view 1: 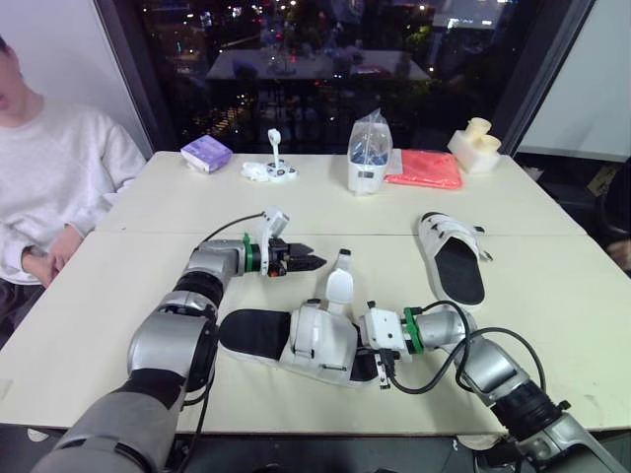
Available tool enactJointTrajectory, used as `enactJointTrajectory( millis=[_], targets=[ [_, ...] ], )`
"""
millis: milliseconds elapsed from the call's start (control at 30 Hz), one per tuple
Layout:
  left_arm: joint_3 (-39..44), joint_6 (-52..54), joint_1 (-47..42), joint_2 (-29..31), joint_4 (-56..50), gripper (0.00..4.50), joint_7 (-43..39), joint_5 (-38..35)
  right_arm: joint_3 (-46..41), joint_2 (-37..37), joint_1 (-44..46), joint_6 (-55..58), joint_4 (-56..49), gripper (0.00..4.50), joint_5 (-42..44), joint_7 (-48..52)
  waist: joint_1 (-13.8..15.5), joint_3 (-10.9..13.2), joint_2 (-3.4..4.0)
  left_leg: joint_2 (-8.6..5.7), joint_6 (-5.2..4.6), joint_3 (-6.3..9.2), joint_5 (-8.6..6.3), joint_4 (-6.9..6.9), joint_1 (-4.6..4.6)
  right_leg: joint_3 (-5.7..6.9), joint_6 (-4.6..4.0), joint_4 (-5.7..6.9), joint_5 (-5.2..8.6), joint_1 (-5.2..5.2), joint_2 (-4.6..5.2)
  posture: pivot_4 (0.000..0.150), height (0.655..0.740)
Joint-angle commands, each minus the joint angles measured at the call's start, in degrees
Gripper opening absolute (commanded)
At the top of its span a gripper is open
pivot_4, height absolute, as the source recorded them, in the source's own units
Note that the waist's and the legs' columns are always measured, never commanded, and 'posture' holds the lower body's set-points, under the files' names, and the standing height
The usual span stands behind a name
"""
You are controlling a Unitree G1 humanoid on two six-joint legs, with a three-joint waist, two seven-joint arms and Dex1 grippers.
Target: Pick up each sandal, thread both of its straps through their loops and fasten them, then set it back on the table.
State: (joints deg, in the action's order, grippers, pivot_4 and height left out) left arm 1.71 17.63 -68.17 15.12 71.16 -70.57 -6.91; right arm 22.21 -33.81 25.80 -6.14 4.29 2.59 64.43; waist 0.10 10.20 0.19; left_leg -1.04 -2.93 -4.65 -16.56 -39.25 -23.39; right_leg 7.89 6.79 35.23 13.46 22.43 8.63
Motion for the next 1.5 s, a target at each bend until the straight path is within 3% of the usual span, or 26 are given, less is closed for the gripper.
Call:
enactJointTrajectory(
  millis=[33,367,867,1433,1500],
  targets=[
    [-1.0,7.9,-1.6,-0.5,-1.9,3.28,-3.1,0.1,1.0,-0.6,-0.7,1.5,3.4,0.0,-3.6,-0.7,0.0,0.0,-0.01,0.0,0.0,0.0,0.0,0.0,0.0,0.0,0.0,0.0,0.0,0.0,0.0,0.15,0.74],
    [-3.4,16.7,-1.3,-5.1,-2.7,3.28,-8.0,0.5,0.9,-0.7,-1.1,1.6,3.0,0.0,-3.9,-1.2,0.0,0.0,-0.01,0.0,0.05,0.01,0.03,0.0,0.0,-0.01,0.0,-0.01,0.0,0.0,0.0,0.15,0.74],
    [10.2,15.1,-4.0,-11.6,2.3,3.28,8.9,-7.1,0.9,-1.1,-1.4,1.7,2.4,0.0,-4.4,-2.0,-0.1,0.0,-0.03,0.0,0.08,0.03,0.04,0.0,0.01,-0.02,-0.01,0.0,0.0,-0.01,0.03,0.15,0.74],
    [18.4,15.4,-7.6,-10.2,2.2,3.28,10.4,-12.4,0.9,-1.3,-0.8,1.0,3.3,0.0,-4.8,-2.0,0.0,0.0,-0.03,-0.01,0.11,0.01,0.06,-0.01,0.03,-0.01,-0.01,0.0,-0.01,-0.04,0.02,0.15,0.74],
    [18.8,15.8,-7.9,-9.8,2.0,2.77,9.7,-12.8,0.9,-1.3,-0.7,0.8,3.4,0.0,-4.8,-2.0,-0.1,0.0,-0.03,-0.01,0.12,0.01,0.06,0.0,0.03,-0.01,-0.01,0.0,-0.01,-0.04,0.02,0.15,0.74]
  ],
)
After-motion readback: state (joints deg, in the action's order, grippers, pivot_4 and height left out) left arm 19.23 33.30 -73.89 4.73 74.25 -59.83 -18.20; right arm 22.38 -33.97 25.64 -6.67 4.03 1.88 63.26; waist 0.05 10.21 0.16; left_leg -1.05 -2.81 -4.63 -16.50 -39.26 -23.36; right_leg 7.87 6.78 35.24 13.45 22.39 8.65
